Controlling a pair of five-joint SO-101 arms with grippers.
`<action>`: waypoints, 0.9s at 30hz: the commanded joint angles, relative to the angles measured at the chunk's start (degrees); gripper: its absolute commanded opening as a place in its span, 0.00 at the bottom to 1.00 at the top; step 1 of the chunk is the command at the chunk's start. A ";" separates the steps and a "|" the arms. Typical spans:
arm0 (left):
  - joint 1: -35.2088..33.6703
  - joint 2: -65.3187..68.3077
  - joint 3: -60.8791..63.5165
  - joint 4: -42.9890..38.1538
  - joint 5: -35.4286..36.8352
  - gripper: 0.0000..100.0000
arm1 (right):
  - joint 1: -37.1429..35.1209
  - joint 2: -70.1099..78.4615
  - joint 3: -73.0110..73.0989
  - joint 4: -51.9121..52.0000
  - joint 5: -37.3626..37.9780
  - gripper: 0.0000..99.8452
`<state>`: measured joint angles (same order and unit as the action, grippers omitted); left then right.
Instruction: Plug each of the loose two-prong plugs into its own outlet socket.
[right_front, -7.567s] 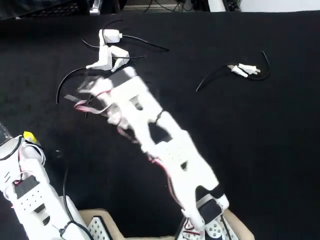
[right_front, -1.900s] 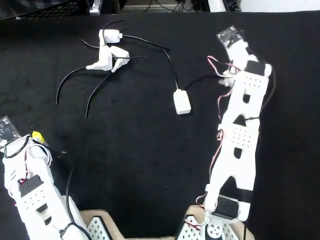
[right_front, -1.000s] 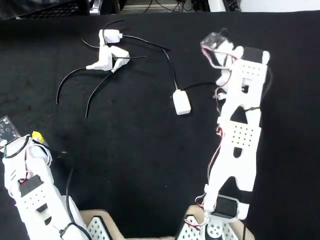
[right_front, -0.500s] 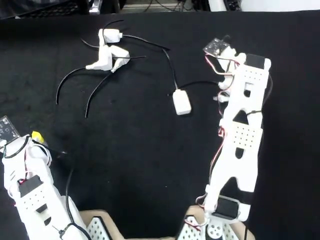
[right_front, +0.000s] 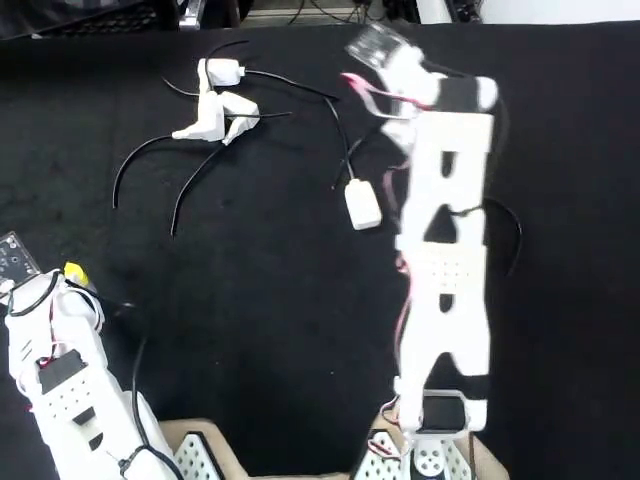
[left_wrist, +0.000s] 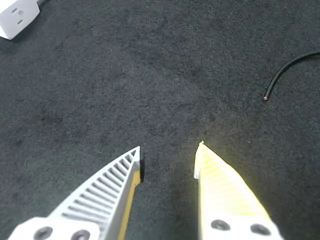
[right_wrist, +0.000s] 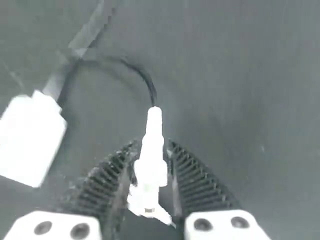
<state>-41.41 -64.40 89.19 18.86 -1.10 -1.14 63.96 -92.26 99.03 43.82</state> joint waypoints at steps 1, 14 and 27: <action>0.57 -0.44 -0.22 -1.32 -0.62 0.18 | -9.93 -5.49 -3.21 2.02 -10.55 0.07; 0.13 -0.44 -0.22 -1.23 -0.62 0.18 | -41.23 -3.56 -1.54 1.93 -19.87 0.07; -1.89 -0.44 -0.31 -1.23 -0.18 0.18 | -51.34 7.34 -3.47 0.35 -20.13 0.07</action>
<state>-42.64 -64.40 89.19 18.86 -1.10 -51.87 71.52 -92.26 99.03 24.66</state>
